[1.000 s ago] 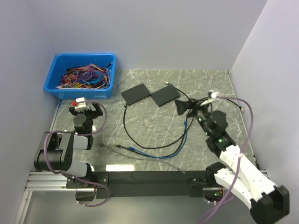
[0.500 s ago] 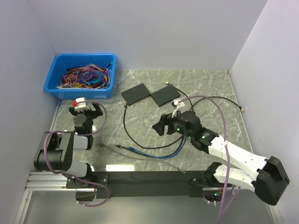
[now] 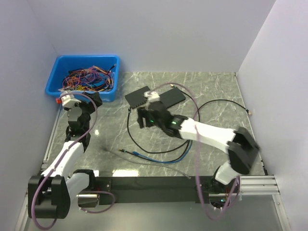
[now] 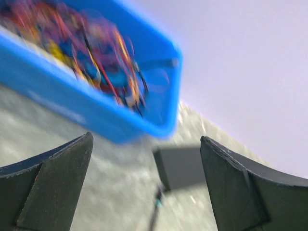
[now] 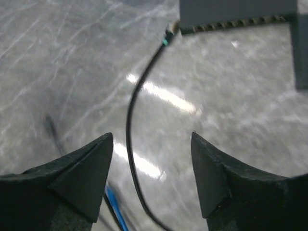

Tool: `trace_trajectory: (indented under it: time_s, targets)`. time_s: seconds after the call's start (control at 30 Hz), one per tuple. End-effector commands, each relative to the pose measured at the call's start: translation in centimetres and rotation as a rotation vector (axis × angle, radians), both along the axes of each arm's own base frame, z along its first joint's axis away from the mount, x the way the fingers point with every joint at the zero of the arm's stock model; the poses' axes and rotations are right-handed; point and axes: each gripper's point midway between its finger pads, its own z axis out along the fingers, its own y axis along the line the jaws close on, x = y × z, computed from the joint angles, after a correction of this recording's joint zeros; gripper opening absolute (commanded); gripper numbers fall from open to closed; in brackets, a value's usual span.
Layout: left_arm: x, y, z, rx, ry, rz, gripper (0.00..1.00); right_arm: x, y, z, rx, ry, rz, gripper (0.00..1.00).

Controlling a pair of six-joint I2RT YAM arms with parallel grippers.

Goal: Insert the plug into the switch port

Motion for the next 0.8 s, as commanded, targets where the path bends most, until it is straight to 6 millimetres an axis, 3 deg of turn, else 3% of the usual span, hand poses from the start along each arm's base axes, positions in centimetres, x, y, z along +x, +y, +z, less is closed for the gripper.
trace_trajectory:
  time_s: [0.0, 0.03, 0.07, 0.1, 0.17, 0.23, 0.37, 0.4, 0.53, 0.77]
  targets:
    - [-0.7, -3.9, -2.5, -0.234, 0.157, -0.167, 0.99, 1.5, 2.7, -2.3, -0.128, 0.025, -0.010, 0.71]
    - [-0.9, -4.3, -2.6, -0.242, 0.185, -0.179, 0.98, 1.4, 3.2, -3.2, -0.164, 0.044, -0.003, 0.67]
    - [-1.1, -4.0, -2.5, -0.248, 0.204, -0.158, 0.96, 1.7, 4.8, -2.3, -0.155, 0.030, 0.002, 0.66]
    - [-1.6, -3.8, -3.3, -0.247, 0.254, -0.141, 0.96, 1.8, 5.4, -4.4, -0.198, 0.055, 0.009, 0.65]
    - [-2.5, -3.3, -2.2, -0.218, 0.230, -0.118, 0.96, 1.5, 7.2, -4.8, -0.202, 0.064, 0.029, 0.61]
    - [-3.9, -3.0, -1.8, -0.216, 0.221, -0.103, 0.96, 1.2, 8.0, -7.1, -0.239, 0.095, 0.036, 0.59]
    - [-5.5, -3.7, -1.1, -0.234, 0.190, -0.146, 0.95, 1.0, 10.0, -9.1, -0.262, 0.124, 0.055, 0.56]
    - [-5.9, -3.7, -0.7, -0.234, 0.172, -0.149, 0.94, 1.0, 10.2, -10.1, -0.279, 0.138, 0.061, 0.56]
    - [-6.6, -3.5, -0.6, -0.229, 0.160, -0.143, 0.94, 0.7, 11.0, -11.0, -0.296, 0.145, 0.072, 0.53]
    - [-6.4, -3.7, -1.1, -0.232, 0.176, -0.148, 0.92, 0.9, 10.9, -13.2, -0.341, 0.169, 0.054, 0.47]
